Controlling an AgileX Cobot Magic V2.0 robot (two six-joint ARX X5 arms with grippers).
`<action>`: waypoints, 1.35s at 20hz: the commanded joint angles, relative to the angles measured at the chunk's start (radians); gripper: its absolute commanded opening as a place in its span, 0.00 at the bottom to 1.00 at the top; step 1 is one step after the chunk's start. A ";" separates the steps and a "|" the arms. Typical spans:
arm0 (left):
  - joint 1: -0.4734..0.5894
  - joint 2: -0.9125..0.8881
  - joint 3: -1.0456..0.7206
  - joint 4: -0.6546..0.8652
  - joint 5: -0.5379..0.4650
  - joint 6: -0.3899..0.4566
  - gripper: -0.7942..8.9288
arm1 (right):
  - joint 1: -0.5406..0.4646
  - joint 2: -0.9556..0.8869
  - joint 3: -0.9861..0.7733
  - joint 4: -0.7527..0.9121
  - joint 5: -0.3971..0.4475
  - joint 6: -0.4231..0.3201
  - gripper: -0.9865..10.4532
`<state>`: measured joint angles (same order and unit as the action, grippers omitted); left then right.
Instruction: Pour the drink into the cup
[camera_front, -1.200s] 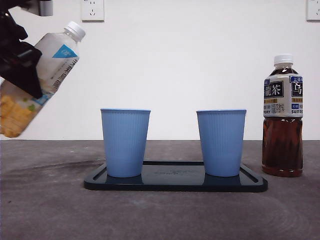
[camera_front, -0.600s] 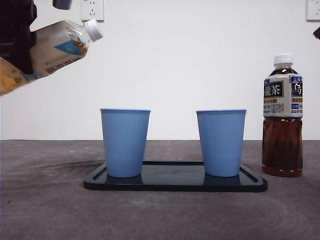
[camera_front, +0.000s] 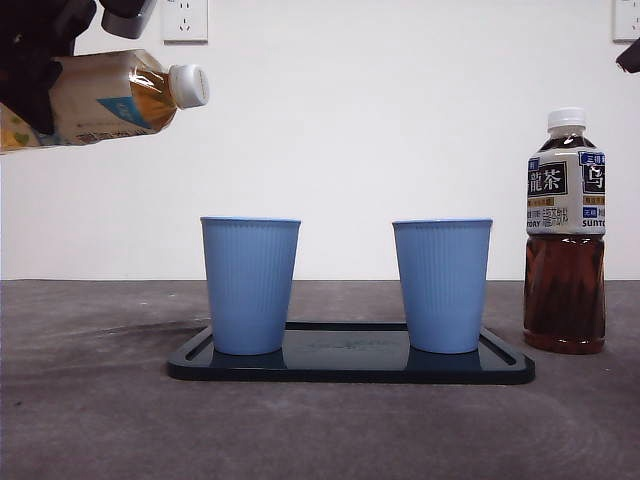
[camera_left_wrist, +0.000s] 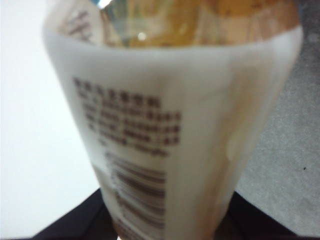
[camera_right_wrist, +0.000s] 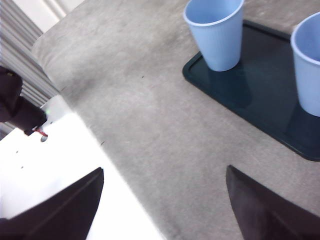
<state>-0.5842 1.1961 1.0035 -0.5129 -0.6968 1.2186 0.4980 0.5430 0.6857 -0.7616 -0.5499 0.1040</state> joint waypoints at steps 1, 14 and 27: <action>-0.016 0.021 0.035 0.034 -0.019 0.012 0.19 | 0.022 0.005 0.016 -0.003 -0.003 -0.012 0.42; -0.031 0.128 0.035 0.092 -0.090 0.035 0.17 | 0.069 0.005 0.016 -0.003 0.000 -0.016 0.42; -0.033 0.146 0.035 0.093 -0.100 0.068 0.17 | 0.069 0.005 0.016 -0.003 0.000 -0.015 0.42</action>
<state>-0.6067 1.3308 1.0058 -0.4484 -0.7795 1.2842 0.5602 0.5430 0.6857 -0.7712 -0.5495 0.1009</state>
